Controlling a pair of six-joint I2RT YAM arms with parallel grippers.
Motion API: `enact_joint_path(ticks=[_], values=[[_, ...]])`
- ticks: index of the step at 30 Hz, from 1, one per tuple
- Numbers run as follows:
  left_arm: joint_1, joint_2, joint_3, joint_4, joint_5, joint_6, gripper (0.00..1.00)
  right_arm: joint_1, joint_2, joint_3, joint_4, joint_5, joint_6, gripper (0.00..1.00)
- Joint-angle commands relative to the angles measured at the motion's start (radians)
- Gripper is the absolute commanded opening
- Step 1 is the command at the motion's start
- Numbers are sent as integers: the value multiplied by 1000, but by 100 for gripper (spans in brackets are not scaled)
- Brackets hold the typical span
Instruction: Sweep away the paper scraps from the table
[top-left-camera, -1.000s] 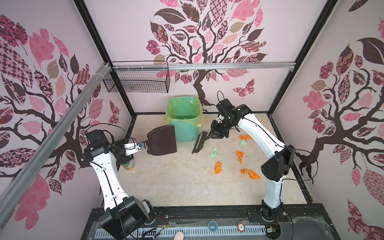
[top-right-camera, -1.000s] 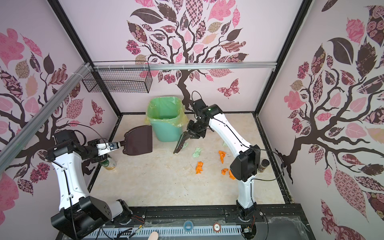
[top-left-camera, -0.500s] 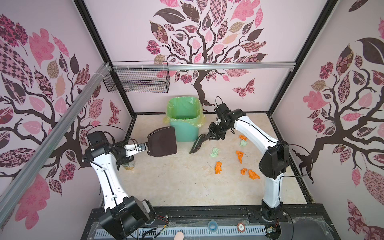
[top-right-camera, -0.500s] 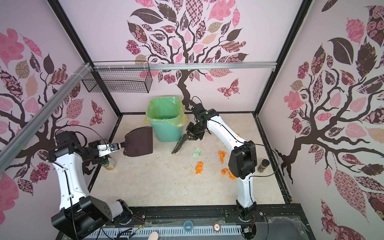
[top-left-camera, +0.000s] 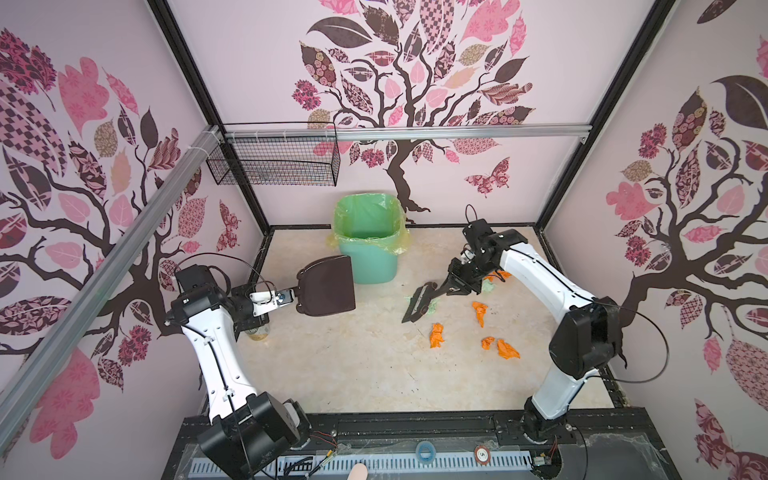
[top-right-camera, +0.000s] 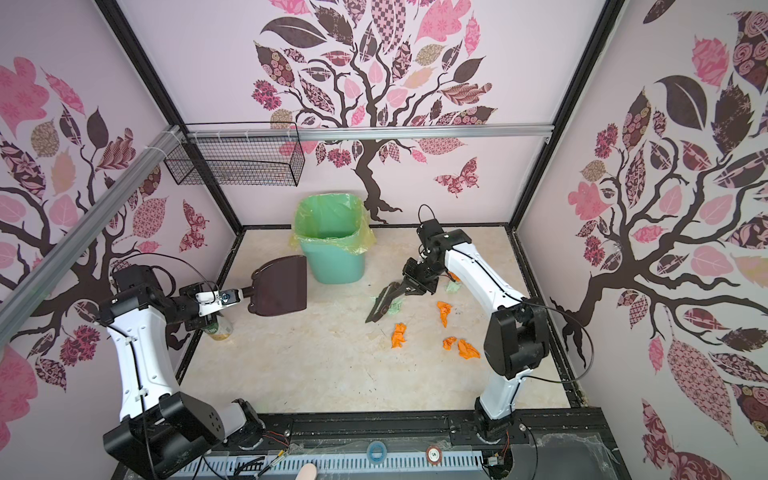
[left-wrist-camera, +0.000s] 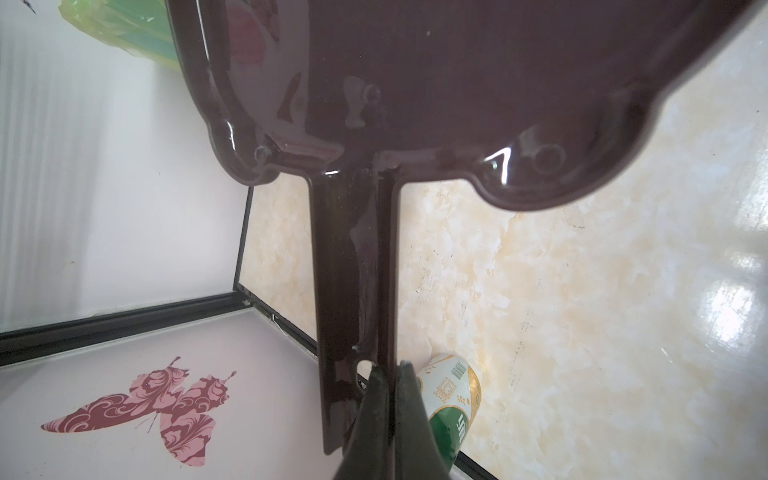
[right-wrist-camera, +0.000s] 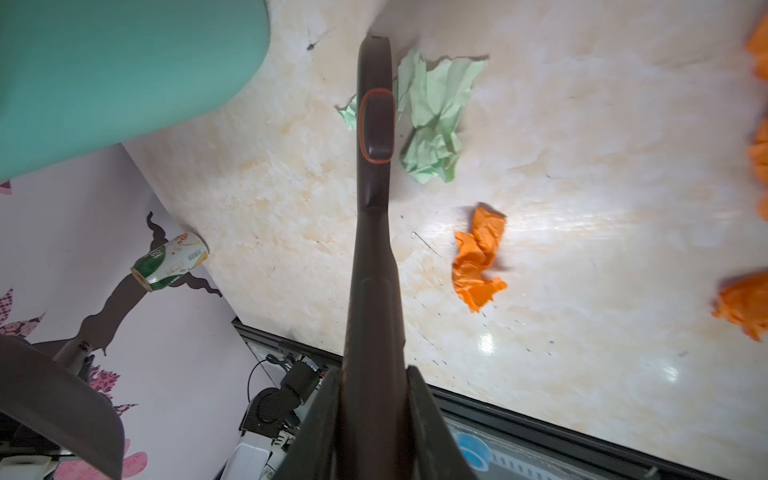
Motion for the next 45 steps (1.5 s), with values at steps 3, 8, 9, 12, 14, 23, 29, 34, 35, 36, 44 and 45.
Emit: enact_joint_path(ticks=[3,8,9,12,14,23,29,34,35,36,44,45], values=[[-11,-19,-55,-16,30,3,0,-2,-115,-6,-224,108,-52,0],[-54,-50,-119,8,11,-21,0,-2,-131,193,-359,194,-95,0],[-74,-64,-146,29,2,-34,0,-3,-115,270,-385,231,-115,0],[-139,-105,-233,93,-28,-73,0,-3,-107,395,-382,329,-143,0],[-186,-123,-292,140,-60,-98,0,-4,-87,439,-379,372,-173,0],[-363,-97,-535,415,-285,-162,0,-25,56,668,-368,1006,-459,0],[-459,-85,-549,428,-369,-201,0,-73,227,648,-263,1309,-678,0],[-460,-73,-508,377,-354,-235,0,-129,319,701,-62,1358,-922,0],[-460,-76,-513,379,-354,-232,0,-129,330,697,1,1376,-996,0],[-460,-80,-521,389,-352,-229,0,-129,334,672,62,1368,-1055,0],[-460,-56,-508,391,-336,-246,0,-134,372,415,67,1214,-1105,0],[-460,-58,-510,394,-337,-244,0,-131,376,403,53,1199,-1098,0]])
